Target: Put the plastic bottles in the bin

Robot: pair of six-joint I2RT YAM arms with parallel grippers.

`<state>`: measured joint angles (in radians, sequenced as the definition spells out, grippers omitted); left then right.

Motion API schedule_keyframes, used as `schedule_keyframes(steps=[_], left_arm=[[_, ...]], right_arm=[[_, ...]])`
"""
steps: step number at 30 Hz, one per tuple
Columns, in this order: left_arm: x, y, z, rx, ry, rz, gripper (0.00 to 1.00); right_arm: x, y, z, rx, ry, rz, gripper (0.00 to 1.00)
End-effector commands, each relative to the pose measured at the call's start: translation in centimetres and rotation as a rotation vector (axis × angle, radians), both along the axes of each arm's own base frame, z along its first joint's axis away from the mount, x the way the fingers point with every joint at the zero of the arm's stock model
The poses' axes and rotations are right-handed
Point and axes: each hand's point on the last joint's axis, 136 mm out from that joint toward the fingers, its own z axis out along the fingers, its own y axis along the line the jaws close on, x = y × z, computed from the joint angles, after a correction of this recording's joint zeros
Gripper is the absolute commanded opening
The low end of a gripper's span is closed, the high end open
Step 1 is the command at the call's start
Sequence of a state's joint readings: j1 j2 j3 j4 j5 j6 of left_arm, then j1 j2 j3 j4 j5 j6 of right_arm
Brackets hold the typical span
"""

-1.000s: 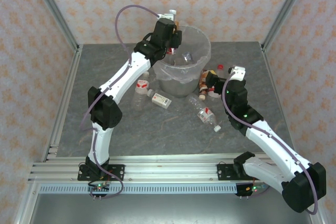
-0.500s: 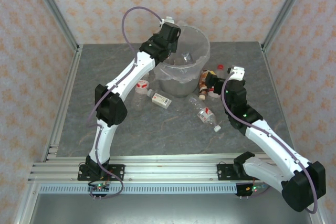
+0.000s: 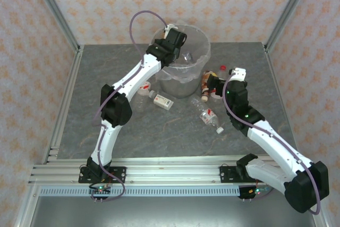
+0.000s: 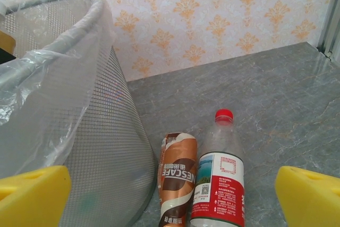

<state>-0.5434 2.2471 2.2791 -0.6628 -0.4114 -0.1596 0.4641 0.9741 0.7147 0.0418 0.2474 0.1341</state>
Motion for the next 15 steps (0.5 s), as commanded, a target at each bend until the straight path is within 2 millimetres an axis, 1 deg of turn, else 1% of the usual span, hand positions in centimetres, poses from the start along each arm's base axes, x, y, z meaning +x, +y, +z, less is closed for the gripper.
schedule_keyframes(steps=[1,3,7,15], left_arm=[[-0.6,0.9,0.3,0.032,0.017,0.042,0.76],[-0.7,0.8,0.7,0.017,0.018,0.034,0.78],[-1.0,-0.1,1.9,-0.041,0.01,-0.011,0.8],[-1.7,-1.5,5.3,-0.15,-0.018,-0.079,0.83]], right_arm=[[0.2,-0.3,0.9,-0.005,-0.011,-0.02,0.99],[0.2,-0.2,0.9,-0.006,-0.01,-0.018,0.99],[0.3,-0.2,0.7,-0.01,-0.004,-0.02,0.99],[0.4,0.0,0.1,-0.015,0.015,-0.011,0.99]])
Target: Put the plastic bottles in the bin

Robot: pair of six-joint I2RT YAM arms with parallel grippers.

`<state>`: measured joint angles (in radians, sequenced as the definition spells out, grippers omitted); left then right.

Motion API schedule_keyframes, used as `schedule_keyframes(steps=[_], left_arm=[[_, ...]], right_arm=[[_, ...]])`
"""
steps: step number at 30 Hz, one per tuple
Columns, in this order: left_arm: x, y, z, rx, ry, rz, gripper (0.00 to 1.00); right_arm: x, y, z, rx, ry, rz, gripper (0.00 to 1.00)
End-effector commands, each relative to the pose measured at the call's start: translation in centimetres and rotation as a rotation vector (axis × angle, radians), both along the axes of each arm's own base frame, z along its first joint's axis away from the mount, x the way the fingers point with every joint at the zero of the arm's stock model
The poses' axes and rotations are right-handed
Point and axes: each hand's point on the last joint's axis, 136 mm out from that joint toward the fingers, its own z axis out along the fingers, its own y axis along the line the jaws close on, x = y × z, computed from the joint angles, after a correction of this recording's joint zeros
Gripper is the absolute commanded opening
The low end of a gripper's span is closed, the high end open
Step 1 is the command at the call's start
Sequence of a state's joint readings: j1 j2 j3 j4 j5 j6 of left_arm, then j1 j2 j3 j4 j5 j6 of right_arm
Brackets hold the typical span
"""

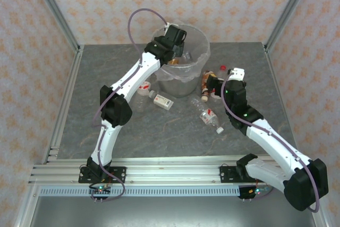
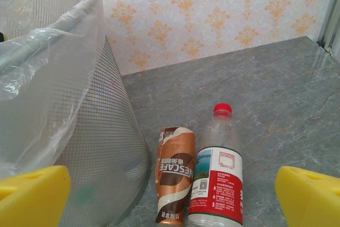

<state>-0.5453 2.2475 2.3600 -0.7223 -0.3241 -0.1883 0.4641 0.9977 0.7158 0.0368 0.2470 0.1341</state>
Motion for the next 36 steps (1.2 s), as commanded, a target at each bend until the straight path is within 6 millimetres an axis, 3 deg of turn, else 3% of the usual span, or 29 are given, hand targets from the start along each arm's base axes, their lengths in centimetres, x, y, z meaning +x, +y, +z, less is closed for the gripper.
schedule_keyframes(steps=[1,16,23,28,36], left_arm=[[-1.4,-0.3,4.0,-0.089,-0.03,-0.035,0.84],[-4.4,-3.2,10.6,-0.325,-0.072,-0.227,0.95],[-6.3,-3.5,12.5,-0.412,-0.08,-0.281,0.98],[-8.4,-2.4,14.6,-0.473,-0.159,-0.291,1.0],[-11.6,0.9,15.7,-0.489,-0.256,-0.243,1.0]], right_arm=[[0.2,-0.2,0.9,-0.006,-0.009,-0.013,0.99],[0.5,0.6,-0.7,-0.034,0.055,0.027,0.99],[0.6,1.6,-1.5,-0.046,0.113,0.075,0.99],[0.5,1.7,-2.2,-0.066,0.154,0.085,0.99],[0.4,1.8,-3.8,-0.083,0.225,0.09,0.99]])
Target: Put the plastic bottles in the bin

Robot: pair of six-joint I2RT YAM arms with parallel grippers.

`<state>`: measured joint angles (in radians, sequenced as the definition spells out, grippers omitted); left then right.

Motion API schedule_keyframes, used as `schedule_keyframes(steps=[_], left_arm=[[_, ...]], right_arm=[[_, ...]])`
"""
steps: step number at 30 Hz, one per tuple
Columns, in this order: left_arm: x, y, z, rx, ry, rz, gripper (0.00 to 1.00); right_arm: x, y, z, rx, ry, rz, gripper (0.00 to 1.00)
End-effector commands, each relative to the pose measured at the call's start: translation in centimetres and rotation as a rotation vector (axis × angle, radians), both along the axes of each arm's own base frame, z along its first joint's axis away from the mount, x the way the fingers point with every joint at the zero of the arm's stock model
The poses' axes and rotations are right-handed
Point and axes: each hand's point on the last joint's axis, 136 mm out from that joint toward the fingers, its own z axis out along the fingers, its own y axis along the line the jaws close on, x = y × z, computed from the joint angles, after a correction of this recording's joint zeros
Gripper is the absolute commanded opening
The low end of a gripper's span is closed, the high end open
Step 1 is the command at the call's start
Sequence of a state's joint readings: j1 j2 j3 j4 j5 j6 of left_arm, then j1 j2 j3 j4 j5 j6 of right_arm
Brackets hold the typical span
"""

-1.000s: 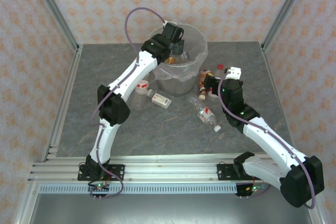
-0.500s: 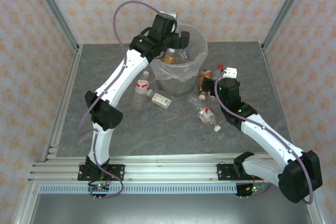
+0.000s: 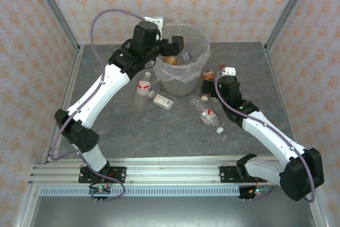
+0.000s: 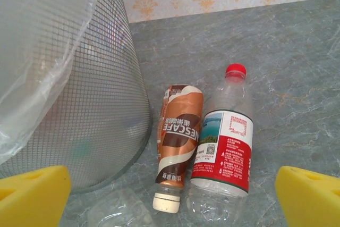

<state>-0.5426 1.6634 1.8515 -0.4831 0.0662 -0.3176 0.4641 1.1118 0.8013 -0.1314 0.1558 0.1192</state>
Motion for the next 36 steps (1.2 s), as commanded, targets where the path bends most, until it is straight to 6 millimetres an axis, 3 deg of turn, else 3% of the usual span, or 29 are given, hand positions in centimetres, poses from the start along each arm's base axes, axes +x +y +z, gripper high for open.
schedule_keyframes(steps=[1,5,11,18,22,28,32,36], left_arm=[[-0.9,1.9,2.9,-0.064,-0.108,0.061,1.0],[-2.2,5.4,1.7,-0.084,-0.105,0.201,1.0],[-5.9,10.7,0.1,-0.174,-0.143,0.37,1.0],[-8.3,17.0,-2.7,-0.141,-0.133,0.647,1.0],[-8.4,18.1,-4.4,-0.118,-0.096,0.697,1.0],[-8.0,18.7,-6.0,-0.086,-0.057,0.733,1.0],[-7.7,18.8,-6.9,-0.075,-0.036,0.743,1.0],[-7.4,18.7,-7.5,-0.072,-0.021,0.742,1.0]], right_arm=[[-0.1,0.0,-0.4,-0.018,0.045,-0.001,0.99],[-0.3,0.6,-1.9,-0.011,0.104,0.029,0.99],[-1.4,1.3,-5.0,-0.032,0.228,0.085,0.99],[-2.8,4.2,-8.8,-0.013,0.414,0.247,0.99],[-4.1,6.2,-10.5,0.051,0.518,0.345,0.99],[-4.8,4.4,-12.6,-0.018,0.564,0.281,0.99],[-5.7,4.5,-13.9,-0.023,0.634,0.3,0.99],[-5.3,4.2,-14.5,-0.046,0.644,0.272,0.99]])
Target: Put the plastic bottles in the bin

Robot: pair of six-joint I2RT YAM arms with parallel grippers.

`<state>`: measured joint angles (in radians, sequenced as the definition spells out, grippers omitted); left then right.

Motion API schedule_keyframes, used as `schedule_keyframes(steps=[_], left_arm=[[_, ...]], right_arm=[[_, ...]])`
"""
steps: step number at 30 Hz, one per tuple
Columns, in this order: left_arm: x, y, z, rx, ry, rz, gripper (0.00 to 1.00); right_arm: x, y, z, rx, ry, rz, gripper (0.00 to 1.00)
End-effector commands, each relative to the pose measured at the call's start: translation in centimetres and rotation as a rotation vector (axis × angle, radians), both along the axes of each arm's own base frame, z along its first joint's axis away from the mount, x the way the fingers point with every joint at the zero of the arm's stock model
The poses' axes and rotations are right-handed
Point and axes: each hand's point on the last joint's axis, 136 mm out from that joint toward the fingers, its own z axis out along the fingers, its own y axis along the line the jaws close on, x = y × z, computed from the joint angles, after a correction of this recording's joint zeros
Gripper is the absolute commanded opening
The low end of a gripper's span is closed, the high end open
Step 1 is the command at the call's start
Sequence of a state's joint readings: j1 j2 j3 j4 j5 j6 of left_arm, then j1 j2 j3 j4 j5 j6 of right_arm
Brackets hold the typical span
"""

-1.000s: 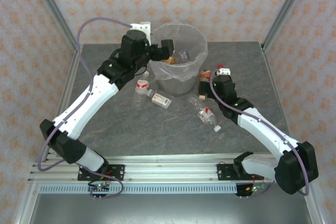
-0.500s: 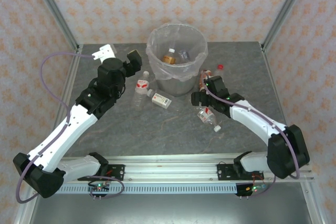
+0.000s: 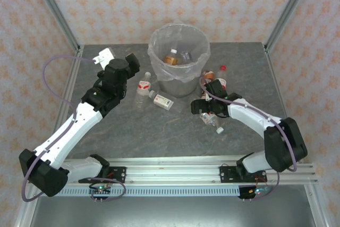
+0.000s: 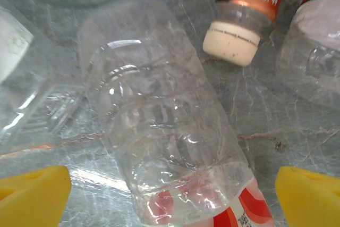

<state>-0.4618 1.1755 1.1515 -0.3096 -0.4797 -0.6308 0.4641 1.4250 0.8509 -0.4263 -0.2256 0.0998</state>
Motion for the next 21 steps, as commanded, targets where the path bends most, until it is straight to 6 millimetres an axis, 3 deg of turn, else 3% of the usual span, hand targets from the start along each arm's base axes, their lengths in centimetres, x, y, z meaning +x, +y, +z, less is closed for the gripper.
schedule_keyframes(steps=[1,6,10,15,21], left_arm=[[-0.1,0.9,-1.1,0.012,0.032,0.047,1.0],[-0.1,1.1,-1.3,0.018,0.044,0.051,1.0],[-0.2,1.3,-1.5,0.02,0.048,0.056,1.0],[0.0,1.1,-1.8,0.016,0.056,0.052,1.0],[0.0,1.1,-1.8,0.016,0.059,0.049,1.0]], right_arm=[[-0.2,-0.6,-0.6,-0.044,0.023,0.002,0.99],[-0.6,-0.3,-1.1,-0.041,0.082,0.003,0.99],[-1.3,1.1,-0.9,0.041,0.119,0.025,0.99],[-0.7,0.1,-1.0,0.01,0.09,-0.057,1.0],[-1.1,0.6,-2.3,0.005,0.138,-0.073,0.95]])
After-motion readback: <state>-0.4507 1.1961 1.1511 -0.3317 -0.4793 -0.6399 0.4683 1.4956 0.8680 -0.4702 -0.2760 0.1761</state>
